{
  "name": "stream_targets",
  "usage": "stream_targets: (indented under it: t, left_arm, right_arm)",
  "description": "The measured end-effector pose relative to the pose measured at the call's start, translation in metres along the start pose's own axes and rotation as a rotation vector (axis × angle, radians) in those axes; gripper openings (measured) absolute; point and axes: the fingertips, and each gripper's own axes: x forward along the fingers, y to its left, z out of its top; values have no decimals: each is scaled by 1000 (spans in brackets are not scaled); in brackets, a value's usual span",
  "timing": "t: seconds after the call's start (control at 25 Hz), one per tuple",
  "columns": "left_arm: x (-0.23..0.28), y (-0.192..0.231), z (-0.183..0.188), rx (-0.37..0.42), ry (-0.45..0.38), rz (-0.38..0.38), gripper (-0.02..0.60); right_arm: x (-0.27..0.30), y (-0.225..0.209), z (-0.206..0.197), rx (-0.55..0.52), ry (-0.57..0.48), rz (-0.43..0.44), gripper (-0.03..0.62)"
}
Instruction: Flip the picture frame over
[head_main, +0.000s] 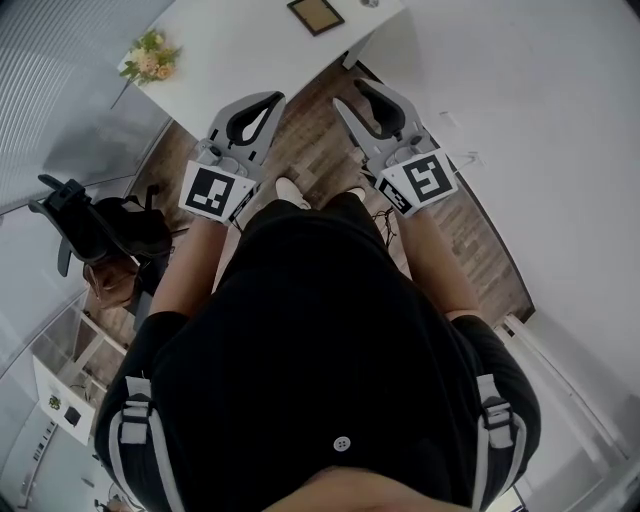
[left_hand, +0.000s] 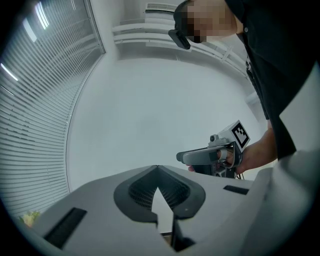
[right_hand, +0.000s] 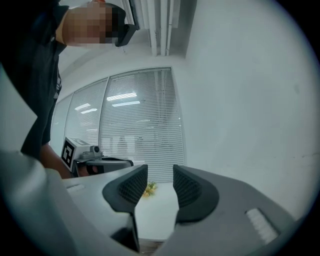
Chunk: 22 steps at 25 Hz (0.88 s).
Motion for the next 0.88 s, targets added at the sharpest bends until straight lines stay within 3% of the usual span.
stream_targets:
  t: [0.4, 0.88]
  left_arm:
    - [0, 13, -1, -9, 3, -10, 5]
    - [10, 29, -4, -12, 0, -19, 5]
  right_arm:
    - [16, 0, -4, 6, 14, -19, 338]
    - [26, -13, -6, 5, 34, -53, 348]
